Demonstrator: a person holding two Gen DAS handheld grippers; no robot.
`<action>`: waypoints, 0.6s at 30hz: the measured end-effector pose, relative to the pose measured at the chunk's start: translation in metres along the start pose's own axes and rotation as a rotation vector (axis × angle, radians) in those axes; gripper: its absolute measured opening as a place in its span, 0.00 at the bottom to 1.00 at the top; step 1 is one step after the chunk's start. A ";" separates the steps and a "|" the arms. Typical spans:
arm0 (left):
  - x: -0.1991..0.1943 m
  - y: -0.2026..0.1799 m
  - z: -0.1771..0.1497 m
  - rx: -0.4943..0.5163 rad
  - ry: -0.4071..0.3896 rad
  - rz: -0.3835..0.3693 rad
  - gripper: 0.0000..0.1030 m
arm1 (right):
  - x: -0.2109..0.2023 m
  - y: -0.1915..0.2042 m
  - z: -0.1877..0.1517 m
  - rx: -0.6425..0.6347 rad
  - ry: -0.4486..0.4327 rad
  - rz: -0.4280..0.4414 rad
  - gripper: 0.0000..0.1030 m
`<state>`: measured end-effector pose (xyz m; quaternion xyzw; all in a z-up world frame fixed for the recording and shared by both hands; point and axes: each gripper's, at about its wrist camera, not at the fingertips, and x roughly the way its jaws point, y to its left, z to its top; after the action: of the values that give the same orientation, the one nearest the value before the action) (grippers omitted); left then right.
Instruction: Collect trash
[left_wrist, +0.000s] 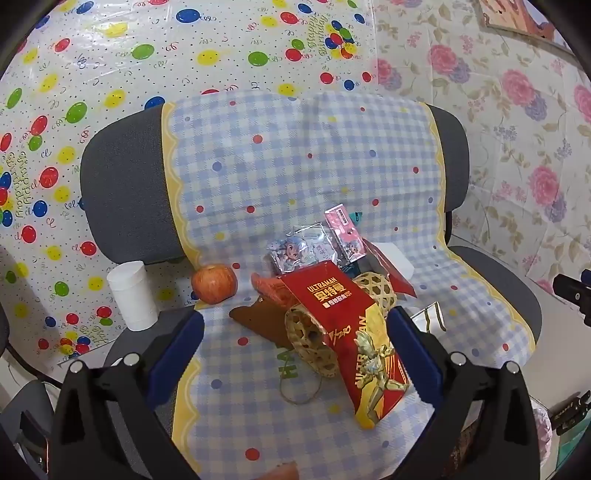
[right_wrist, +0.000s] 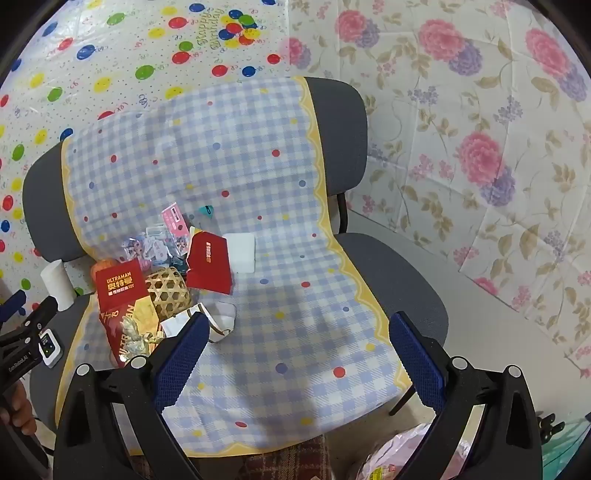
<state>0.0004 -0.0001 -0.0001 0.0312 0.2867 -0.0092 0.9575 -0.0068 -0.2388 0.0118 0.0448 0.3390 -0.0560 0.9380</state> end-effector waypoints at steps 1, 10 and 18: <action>0.000 0.000 0.000 0.000 -0.001 0.000 0.93 | 0.000 0.000 0.000 -0.003 -0.002 -0.003 0.94; 0.000 0.005 0.002 0.001 -0.006 0.000 0.93 | -0.002 -0.001 0.000 0.003 -0.011 -0.008 0.94; 0.004 0.016 0.009 0.004 -0.003 0.003 0.93 | -0.002 -0.002 -0.001 0.006 -0.013 -0.014 0.94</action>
<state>0.0092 0.0152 0.0065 0.0334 0.2850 -0.0083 0.9579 -0.0094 -0.2403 0.0121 0.0451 0.3333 -0.0638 0.9396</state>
